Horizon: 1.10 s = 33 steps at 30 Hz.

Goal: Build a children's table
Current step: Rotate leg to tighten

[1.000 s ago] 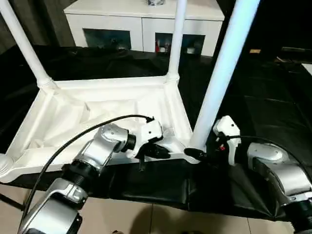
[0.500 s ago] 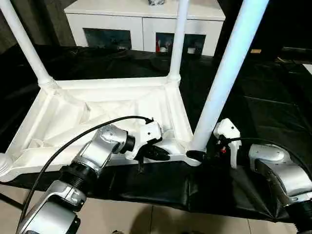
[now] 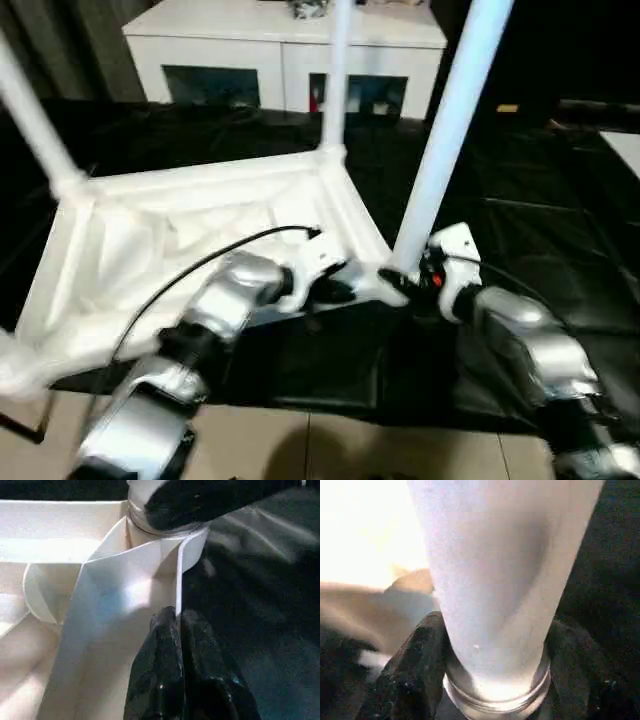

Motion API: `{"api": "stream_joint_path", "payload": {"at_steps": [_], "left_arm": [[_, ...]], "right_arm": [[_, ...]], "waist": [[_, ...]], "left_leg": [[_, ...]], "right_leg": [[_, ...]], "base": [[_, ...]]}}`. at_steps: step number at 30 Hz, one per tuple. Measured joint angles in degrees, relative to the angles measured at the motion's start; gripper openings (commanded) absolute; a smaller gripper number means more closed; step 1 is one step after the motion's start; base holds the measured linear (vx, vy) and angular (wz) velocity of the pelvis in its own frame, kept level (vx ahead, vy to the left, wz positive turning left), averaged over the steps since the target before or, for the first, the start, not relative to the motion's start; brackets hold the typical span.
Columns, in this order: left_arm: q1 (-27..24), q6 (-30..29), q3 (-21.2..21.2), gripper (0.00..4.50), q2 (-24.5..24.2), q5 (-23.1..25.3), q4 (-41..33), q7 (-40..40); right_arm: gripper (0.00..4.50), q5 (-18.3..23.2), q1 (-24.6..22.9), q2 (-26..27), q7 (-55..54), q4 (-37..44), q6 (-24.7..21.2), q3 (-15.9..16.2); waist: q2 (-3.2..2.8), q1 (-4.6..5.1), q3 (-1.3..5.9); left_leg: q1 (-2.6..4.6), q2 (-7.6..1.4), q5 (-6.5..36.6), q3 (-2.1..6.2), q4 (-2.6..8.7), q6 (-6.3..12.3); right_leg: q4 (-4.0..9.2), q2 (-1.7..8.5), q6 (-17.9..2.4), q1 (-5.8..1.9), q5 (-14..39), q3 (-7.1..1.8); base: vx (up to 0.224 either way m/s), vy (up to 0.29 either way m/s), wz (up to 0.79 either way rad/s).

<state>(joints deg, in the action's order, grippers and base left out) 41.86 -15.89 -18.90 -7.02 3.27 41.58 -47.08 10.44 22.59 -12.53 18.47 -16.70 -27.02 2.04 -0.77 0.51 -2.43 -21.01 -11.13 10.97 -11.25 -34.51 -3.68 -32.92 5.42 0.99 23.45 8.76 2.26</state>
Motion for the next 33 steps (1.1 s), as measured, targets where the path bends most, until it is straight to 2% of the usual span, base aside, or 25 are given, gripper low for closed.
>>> {"api": "stream_joint_path", "payload": {"at_steps": [3,6,10,13,14,16,18,20,23,26,29,33], "left_arm": [[3.4,-0.4,0.7,0.0,4.7,1.0,5.9,8.1],[5.5,0.0,0.8,0.0,7.8,1.6,9.6,13.7],[6.7,1.3,0.8,0.0,8.7,1.6,12.1,15.5],[7.3,3.4,0.8,0.0,8.7,2.0,13.8,15.8],[7.3,3.9,0.8,0.0,8.6,2.1,13.8,15.7],[7.3,4.6,0.7,0.0,8.1,2.1,13.4,14.4],[7.2,4.8,0.9,0.0,6.3,2.1,12.6,14.2],[6.4,5.0,1.0,0.0,4.5,2.1,10.7,12.9],[3.7,5.5,1.0,0.0,1.6,1.4,5.9,8.3],[3.0,5.5,1.0,0.0,-1.4,1.2,4.2,4.9],[0.9,6.1,1.0,0.0,-4.0,0.3,1.2,-0.4],[-3.6,7.0,-0.3,0.0,-8.4,-2.4,-5.2,-10.5]], "right_arm": [[2.56,-1.9,4.7,6.2,-14.0,-5.4,-0.3,-3.3],[2.56,-2.6,8.5,9.5,-23.8,-10.2,0.5,-5.1],[2.56,-3.5,10.3,11.4,-27.5,-13.4,3.4,-6.1],[2.56,-3.9,10.7,12.0,-25.8,-15.1,6.4,-6.2],[2.91,-4.1,10.5,11.7,-24.8,-15.2,7.2,-6.1],[3.26,-4.4,8.7,10.1,-22.0,-13.7,9.0,-4.9],[3.35,-4.5,7.1,9.4,-19.8,-11.5,9.3,-3.2],[3.52,-4.2,5.7,8.3,-16.8,-9.7,9.2,-1.9],[3.79,-3.1,2.5,0.4,-4.8,-4.4,7.5,1.1],[3.79,-2.1,-0.1,-6.2,6.3,0.0,7.3,2.6],[3.79,-0.7,-3.8,-12.2,18.0,4.5,9.5,6.2],[3.79,1.0,-5.0,-16.2,26.4,5.4,10.0,7.1]], "waist": [[-0.01,0.7,0.0],[-0.05,0.84,0.02],[-0.06,0.94,0.03],[-0.06,0.91,0.02],[-0.09,0.84,0.01],[-0.11,0.71,-0.02],[-0.1,0.98,-0.02],[-0.14,1.04,-0.04],[-0.24,0.33,-0.09],[-0.25,0.24,-0.09],[-0.35,0.01,-0.09],[-0.4,-0.23,-0.11]], "left_leg": [[-0.06,0.14,0.0,0.27,0.0,0.0],[-0.18,0.18,0.0,0.59,0.06,0.0],[-0.22,0.28,0.0,0.83,0.08,0.0],[-0.28,0.3,0.0,0.83,0.09,0.01],[-0.33,0.3,0.0,0.83,0.09,0.01],[-0.47,0.3,0.0,0.83,0.12,0.01],[-0.53,0.25,0.0,0.8,0.13,0.02],[-1.0,0.24,0.0,1.04,0.13,0.02],[-1.02,0.08,-0.2,1.15,0.18,0.36],[-0.99,0.02,-0.1,1.13,0.26,0.49],[-0.93,-0.01,-0.1,1.11,0.29,0.49],[-0.83,-0.01,0.1,1.04,0.23,0.14]], "right_leg": [[0.14,0.02,0.0,0.0,0.0,0.08],[0.53,-0.02,0.0,-0.07,0.0,0.31],[0.84,-0.06,0.0,-0.2,0.0,0.38],[0.87,-0.04,0.0,-0.18,0.0,0.35],[0.86,-0.04,-0.1,-0.15,-0.1,0.34],[0.85,-0.04,-0.1,-0.04,-0.3,0.34],[0.75,-0.07,-0.5,0.18,-0.9,0.34],[0.68,-0.13,-0.5,0.54,-1.0,0.49],[0.64,-0.13,-0.5,0.69,-0.9,0.86],[0.65,-0.17,-0.6,0.69,-0.8,0.94],[0.65,-0.16,-0.6,0.64,-0.8,0.96],[0.61,-0.1,-0.6,0.52,-0.8,0.93]], "base": [[0.0,0.0,0.0],[0.0,0.0,0.0],[0.0,0.0,0.0],[0.0,0.0,0.0],[0.0,0.0,0.0],[0.0,0.0,0.0],[0.0,0.0,0.0],[0.0,0.0,0.0],[0.079,-0.017,0.03],[0.0,0.0,0.0],[0.0,0.0,0.0],[0.0,0.0,0.0]]}}
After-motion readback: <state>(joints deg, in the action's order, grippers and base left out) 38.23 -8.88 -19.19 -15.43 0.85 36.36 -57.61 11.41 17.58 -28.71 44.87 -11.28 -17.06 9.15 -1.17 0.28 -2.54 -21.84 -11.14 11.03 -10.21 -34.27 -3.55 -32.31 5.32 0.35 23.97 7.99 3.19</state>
